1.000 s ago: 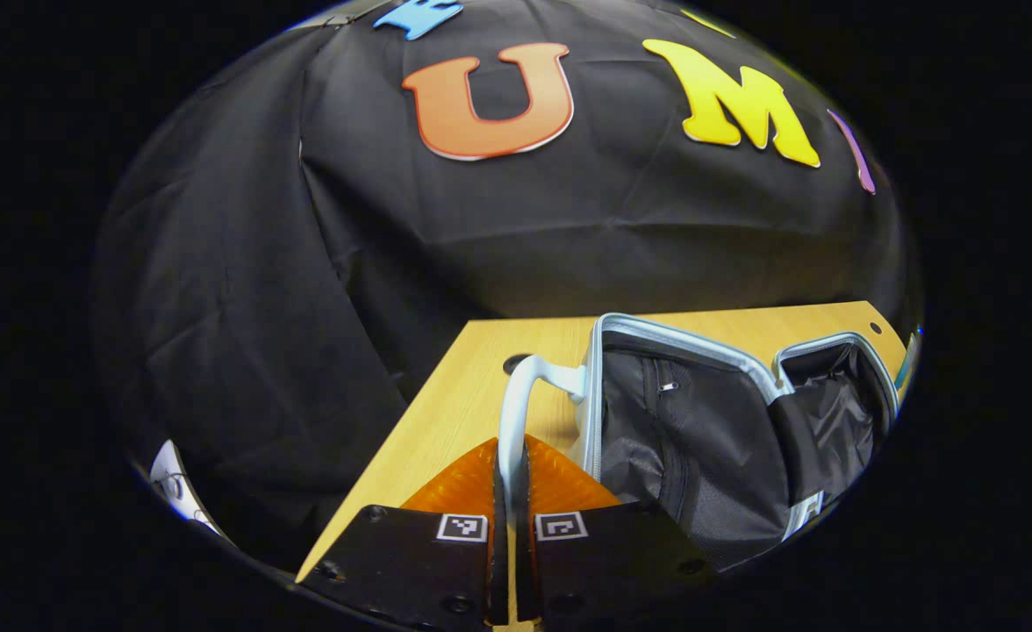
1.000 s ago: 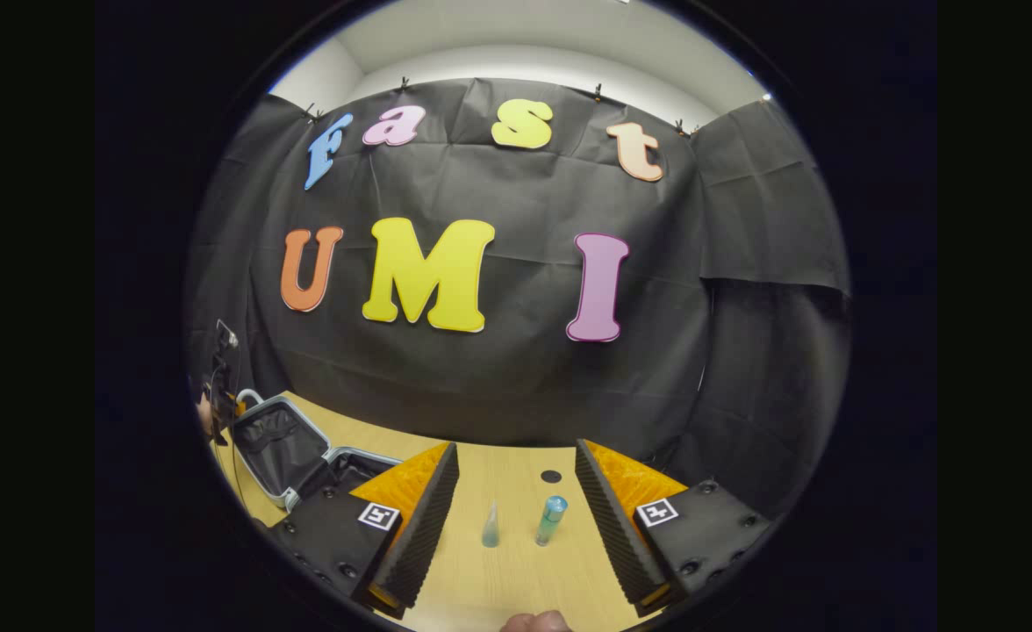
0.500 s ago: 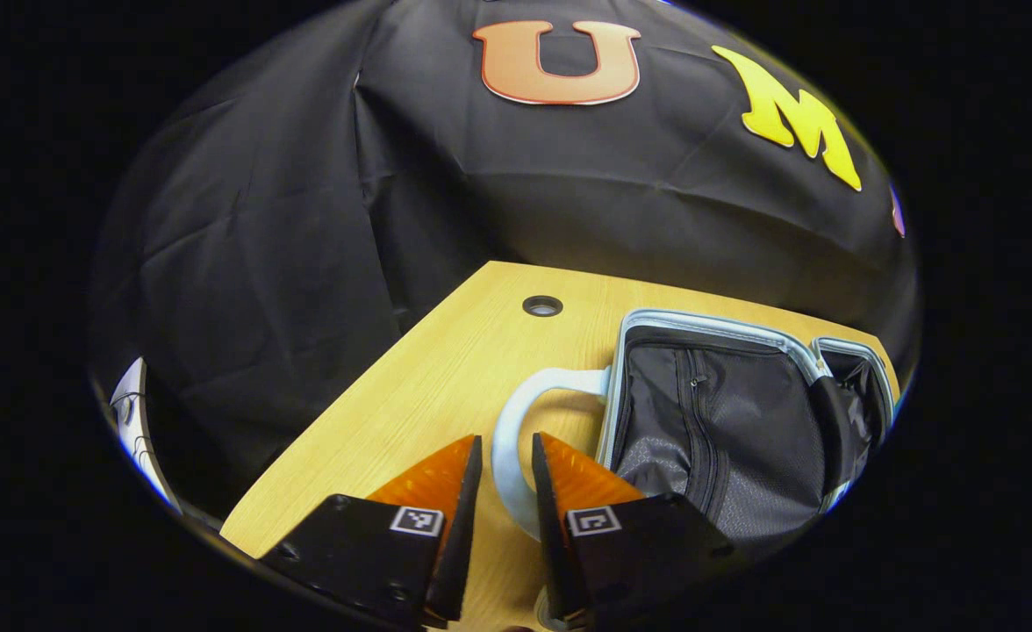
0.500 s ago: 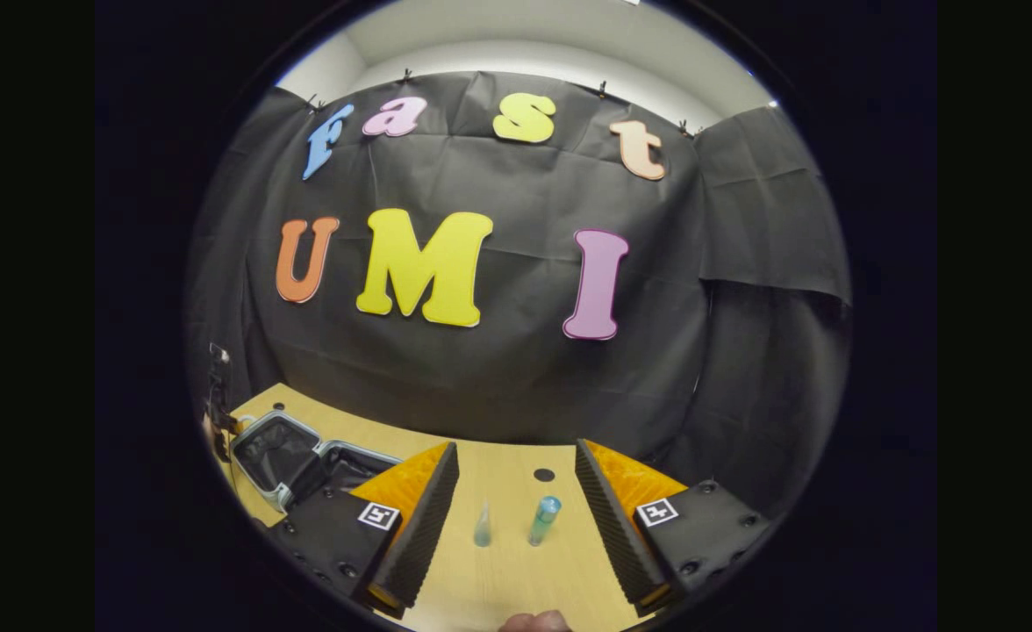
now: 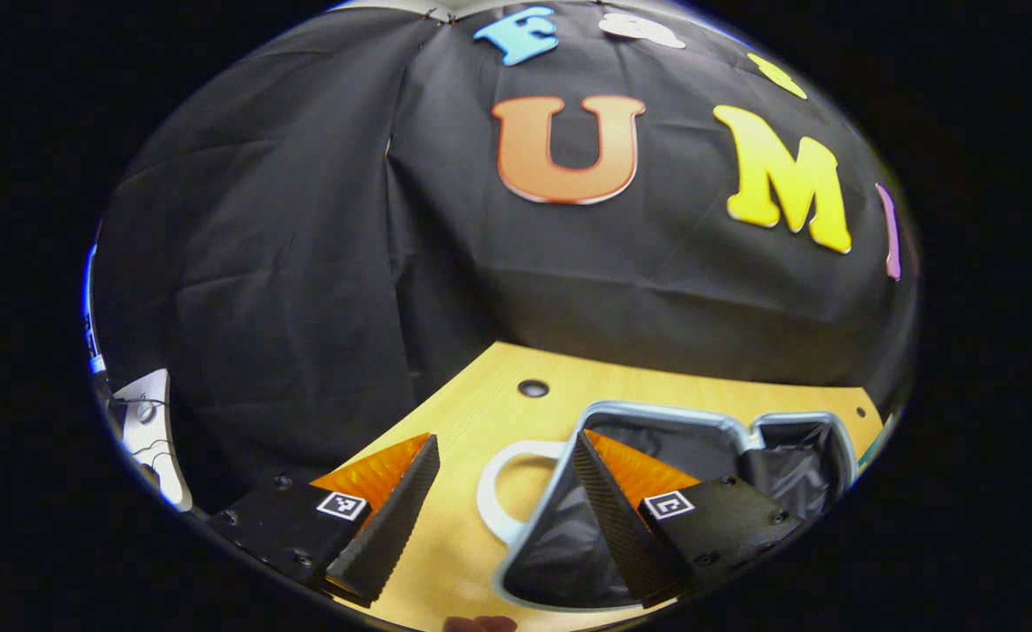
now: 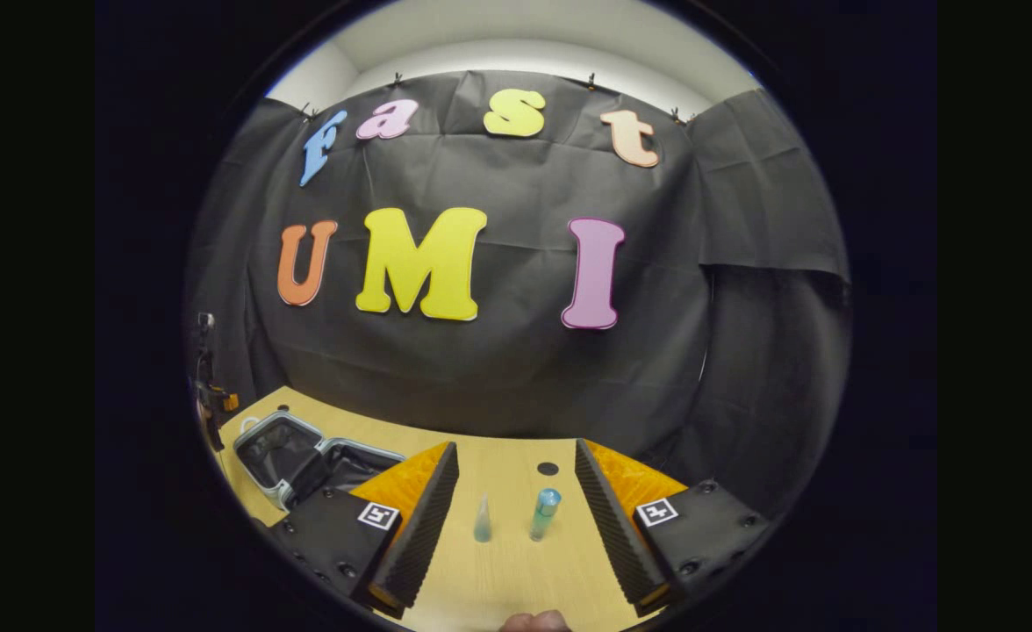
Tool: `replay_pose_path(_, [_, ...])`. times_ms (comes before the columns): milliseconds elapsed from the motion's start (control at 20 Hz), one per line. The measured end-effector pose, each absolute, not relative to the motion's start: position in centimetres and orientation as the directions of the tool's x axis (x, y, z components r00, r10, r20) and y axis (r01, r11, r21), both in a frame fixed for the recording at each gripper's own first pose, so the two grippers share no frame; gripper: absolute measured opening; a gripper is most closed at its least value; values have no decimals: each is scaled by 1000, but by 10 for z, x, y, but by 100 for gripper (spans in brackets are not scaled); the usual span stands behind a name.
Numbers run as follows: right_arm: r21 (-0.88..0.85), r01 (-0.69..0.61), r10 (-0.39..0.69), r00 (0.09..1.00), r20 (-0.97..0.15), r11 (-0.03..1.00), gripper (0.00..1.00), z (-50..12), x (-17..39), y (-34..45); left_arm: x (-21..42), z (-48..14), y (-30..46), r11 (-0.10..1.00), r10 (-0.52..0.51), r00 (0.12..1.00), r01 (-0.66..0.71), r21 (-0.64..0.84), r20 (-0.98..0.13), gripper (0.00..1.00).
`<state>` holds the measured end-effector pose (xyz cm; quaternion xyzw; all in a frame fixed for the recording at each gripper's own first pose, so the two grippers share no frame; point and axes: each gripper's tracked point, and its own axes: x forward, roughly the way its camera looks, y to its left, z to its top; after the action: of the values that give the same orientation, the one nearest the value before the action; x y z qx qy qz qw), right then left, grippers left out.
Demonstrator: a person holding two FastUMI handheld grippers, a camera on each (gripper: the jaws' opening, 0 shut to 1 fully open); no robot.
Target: First open the suitcase, pack the skin care products into it, and then close the suitcase.
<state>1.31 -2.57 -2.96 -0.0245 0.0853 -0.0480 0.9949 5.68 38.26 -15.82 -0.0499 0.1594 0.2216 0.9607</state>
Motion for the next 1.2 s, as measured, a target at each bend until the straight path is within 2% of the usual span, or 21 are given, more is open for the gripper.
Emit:
replay_pose_path(150, [-30,76,-80,982,-172,997,79,-39,10,-42,53,-119,311,918,366,889,-393,-48,-277,98])
replay_pose_path(450, [-24,74,-77,981,-178,997,79,-60,9,-92,43,-106,155,948,247,926,-291,-125,-287,98])
replay_pose_path(650, [-5,60,-60,975,-214,998,80,-77,9,-120,47,-121,60,975,129,935,-180,-128,-332,98])
replay_pose_path(850, [-2,47,-46,969,-243,999,78,-94,8,-145,57,-128,-35,996,-24,939,-6,-85,-342,98])
replay_pose_path(1200, [-31,50,-57,946,-319,998,79,-132,1,-191,80,-189,-153,980,-200,884,174,-100,-422,98])
